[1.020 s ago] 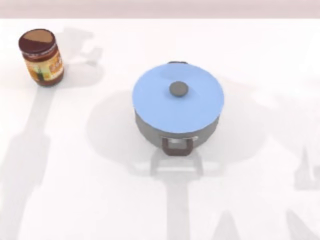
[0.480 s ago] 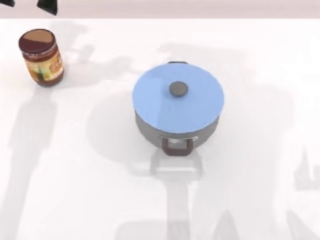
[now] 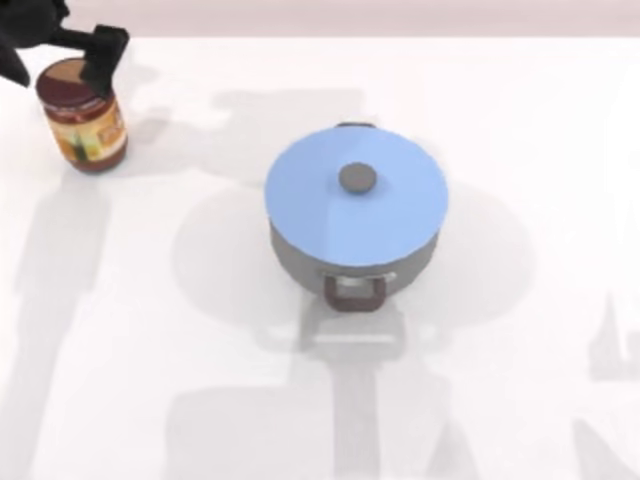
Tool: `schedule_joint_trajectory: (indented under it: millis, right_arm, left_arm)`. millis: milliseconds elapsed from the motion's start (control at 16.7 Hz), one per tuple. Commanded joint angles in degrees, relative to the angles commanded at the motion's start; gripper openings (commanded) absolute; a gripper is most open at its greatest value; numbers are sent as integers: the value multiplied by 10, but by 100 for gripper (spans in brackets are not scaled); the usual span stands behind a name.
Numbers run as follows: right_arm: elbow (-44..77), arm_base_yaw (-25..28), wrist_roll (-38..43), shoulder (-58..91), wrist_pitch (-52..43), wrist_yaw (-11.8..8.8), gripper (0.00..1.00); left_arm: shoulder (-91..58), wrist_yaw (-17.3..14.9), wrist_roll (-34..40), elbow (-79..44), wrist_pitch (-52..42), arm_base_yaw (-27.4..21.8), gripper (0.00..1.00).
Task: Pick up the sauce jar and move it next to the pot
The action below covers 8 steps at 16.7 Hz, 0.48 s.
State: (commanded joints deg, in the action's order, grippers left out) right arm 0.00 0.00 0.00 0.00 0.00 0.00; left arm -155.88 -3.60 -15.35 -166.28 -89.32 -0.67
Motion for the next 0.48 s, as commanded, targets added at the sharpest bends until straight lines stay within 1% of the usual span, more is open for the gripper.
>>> schedule_joint_trajectory:
  millis: [360,480]
  right_arm:
    - [0,0,0,0,0,0,100]
    - [0,0,0,0,0,0,100]
  left_arm:
    - [-1,-1,0,3,3,-3,100]
    - [6,0,2,24,22,-2,100]
